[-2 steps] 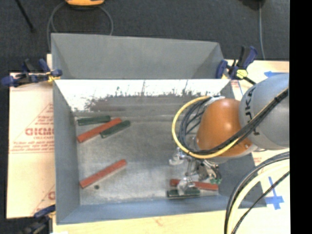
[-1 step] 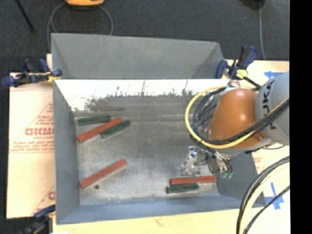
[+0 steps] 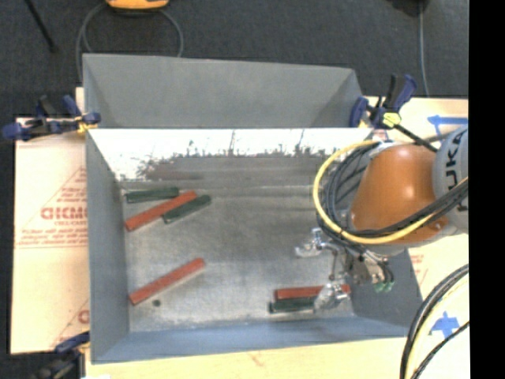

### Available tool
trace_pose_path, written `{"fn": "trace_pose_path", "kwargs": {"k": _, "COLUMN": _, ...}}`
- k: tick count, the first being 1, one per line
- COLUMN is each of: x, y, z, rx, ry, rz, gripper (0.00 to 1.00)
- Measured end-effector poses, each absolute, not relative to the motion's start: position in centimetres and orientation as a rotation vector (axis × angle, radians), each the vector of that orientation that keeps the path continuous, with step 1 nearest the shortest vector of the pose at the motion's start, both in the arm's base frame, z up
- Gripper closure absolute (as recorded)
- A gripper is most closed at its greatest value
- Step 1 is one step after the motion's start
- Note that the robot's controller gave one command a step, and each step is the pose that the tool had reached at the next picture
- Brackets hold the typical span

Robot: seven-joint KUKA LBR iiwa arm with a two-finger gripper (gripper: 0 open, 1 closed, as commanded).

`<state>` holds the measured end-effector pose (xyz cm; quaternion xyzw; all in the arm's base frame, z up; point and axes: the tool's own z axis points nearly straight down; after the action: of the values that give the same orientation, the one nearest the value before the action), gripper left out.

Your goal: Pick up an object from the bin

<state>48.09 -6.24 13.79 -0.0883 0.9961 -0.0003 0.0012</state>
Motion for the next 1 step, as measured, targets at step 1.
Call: {"fn": "trace_pose_path", "kwargs": {"k": 1, "x": 48.09, "y": -6.25, "z": 13.8, "rx": -0.278, "ry": 3.127, "rz": -0.001, "gripper": 0.0}}
